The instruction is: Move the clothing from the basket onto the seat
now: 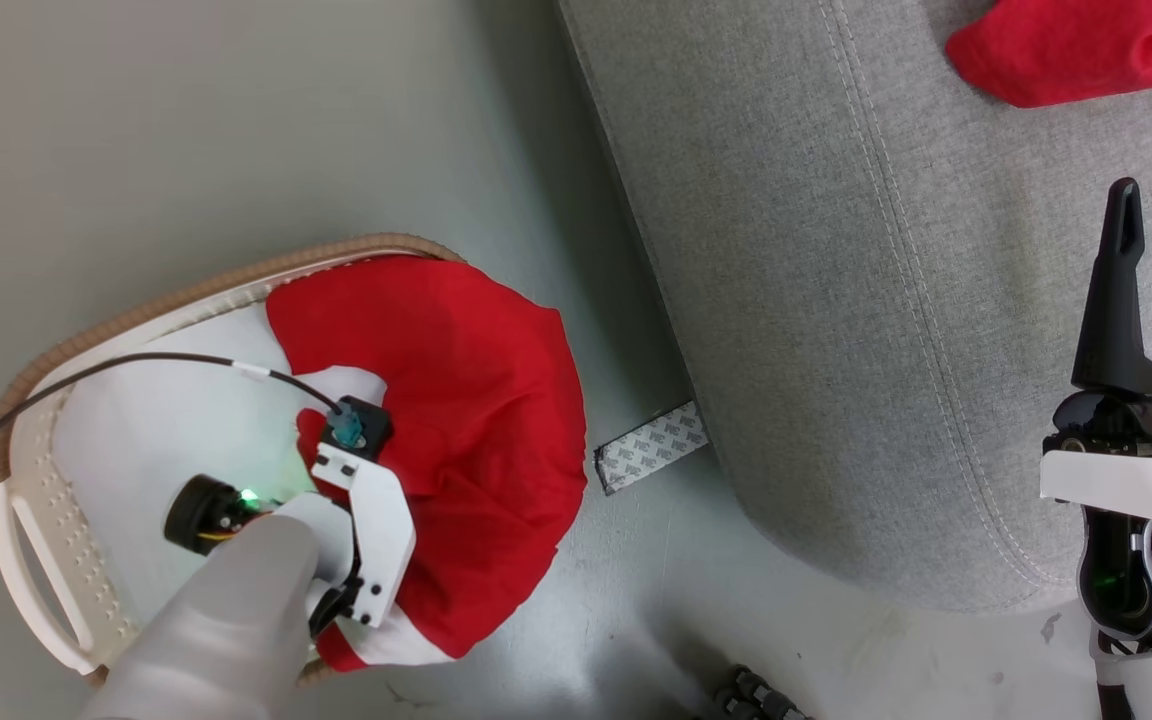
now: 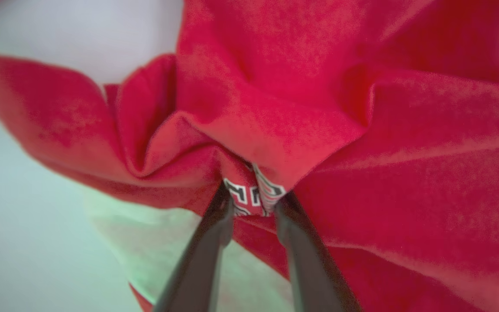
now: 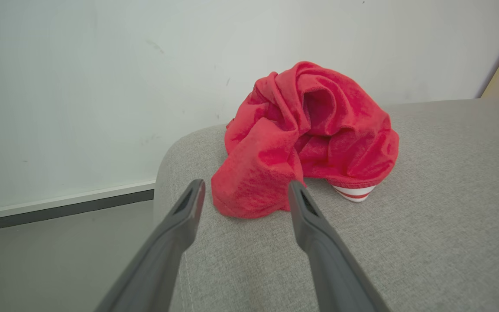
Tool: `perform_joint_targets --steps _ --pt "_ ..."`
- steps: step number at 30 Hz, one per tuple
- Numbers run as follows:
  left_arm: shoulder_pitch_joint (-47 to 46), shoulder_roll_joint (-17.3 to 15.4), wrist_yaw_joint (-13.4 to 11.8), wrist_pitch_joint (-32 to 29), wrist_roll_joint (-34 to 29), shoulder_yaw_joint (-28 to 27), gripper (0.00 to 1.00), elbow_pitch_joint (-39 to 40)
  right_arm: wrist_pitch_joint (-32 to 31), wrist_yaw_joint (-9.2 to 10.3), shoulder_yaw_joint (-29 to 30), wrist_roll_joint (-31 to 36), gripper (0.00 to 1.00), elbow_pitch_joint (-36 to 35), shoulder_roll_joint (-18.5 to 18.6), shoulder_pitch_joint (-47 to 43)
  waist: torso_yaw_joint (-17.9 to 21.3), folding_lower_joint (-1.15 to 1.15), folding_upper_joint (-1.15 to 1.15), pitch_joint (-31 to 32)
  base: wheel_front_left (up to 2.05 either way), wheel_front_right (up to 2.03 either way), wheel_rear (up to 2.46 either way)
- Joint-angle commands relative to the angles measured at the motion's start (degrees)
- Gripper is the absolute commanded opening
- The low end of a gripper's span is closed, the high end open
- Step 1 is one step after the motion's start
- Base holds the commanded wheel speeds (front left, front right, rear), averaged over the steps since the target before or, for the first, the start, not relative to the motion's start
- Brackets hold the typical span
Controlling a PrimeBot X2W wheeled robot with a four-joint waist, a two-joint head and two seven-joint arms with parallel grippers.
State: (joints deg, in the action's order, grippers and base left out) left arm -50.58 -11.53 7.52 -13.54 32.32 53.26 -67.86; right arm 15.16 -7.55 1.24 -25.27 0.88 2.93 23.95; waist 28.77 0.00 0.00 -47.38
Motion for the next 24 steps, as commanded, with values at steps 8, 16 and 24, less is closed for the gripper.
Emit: perform_joint_targets --steps 8,16,24 --pt "-1.0 -1.7 -0.1 1.8 3.7 3.4 0.0 1.3 0.0 0.13 -0.5 0.1 1.0 0.6 0.0 0.5 0.0 0.0 0.0 0.3 0.0 0.0 0.0" --pt "-1.0 -2.1 -0.1 5.6 7.1 5.1 0.0 1.2 0.0 0.13 -1.4 0.5 1.0 1.5 -0.1 2.0 0.5 0.0 0.0 2.7 0.0 0.0 0.0" --pt "1.5 0.5 -0.1 11.4 10.7 5.6 0.0 1.3 0.0 0.13 0.1 3.9 1.0 2.6 0.0 0.9 -2.7 0.0 0.0 11.0 0.0 0.0 0.0"
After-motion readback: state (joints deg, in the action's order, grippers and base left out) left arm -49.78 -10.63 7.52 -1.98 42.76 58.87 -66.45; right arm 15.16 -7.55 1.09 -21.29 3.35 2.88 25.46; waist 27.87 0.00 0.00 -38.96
